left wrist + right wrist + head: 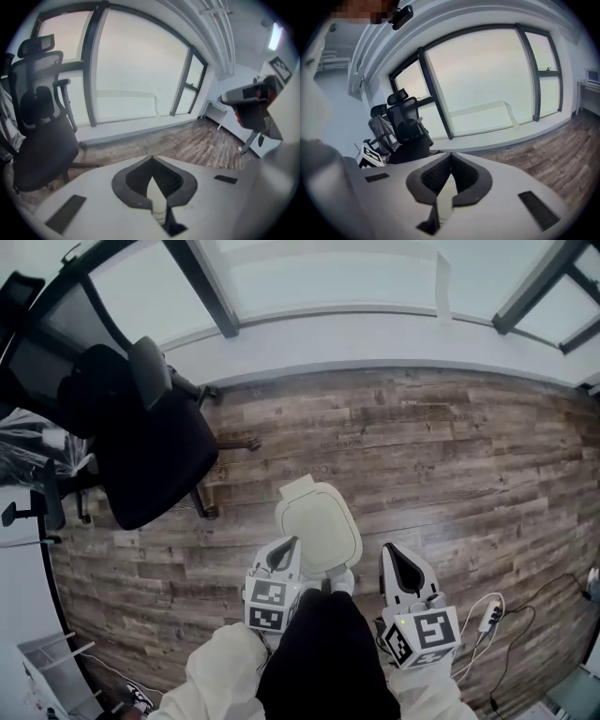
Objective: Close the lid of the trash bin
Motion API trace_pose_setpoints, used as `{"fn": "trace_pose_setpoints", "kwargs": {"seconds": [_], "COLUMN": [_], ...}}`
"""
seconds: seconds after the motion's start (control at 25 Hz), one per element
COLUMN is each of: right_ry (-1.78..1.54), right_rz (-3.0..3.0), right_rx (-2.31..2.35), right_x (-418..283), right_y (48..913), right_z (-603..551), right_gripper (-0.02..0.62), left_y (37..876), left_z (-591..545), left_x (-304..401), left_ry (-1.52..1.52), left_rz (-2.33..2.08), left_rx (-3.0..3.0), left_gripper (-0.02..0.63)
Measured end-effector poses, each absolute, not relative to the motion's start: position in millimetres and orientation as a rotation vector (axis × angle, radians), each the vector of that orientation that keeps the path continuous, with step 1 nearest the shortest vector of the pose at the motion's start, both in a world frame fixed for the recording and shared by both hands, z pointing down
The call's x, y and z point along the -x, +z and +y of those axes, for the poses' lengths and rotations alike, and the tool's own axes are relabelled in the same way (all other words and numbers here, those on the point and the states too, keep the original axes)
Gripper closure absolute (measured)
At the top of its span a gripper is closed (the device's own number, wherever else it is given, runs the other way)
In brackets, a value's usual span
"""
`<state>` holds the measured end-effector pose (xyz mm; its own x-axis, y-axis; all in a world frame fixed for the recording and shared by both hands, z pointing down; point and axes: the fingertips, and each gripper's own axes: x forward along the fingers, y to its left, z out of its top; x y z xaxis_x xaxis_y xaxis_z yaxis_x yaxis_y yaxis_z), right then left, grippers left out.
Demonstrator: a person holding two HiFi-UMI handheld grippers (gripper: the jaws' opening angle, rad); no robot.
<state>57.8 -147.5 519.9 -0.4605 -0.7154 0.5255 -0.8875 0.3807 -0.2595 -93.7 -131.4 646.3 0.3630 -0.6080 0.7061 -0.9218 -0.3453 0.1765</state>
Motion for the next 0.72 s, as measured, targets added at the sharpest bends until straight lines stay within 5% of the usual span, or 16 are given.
{"fn": "trace_pose_setpoints", "kwargs": {"seconds": [0.72], "right_ry": [0.481], "right_rz": [-2.556], "right_rx": [-1.469], "right_x": [-62.3], "right_y": [231.5], "right_z": [-144.7], "right_gripper": [0.571], "left_y": [251.1], "left_z": [-131.5], "left_x": [117.6], "left_ry": [0.387], "left_rz": [-1.728], "left_rx": [-2.309], "left_gripper": [0.598]}}
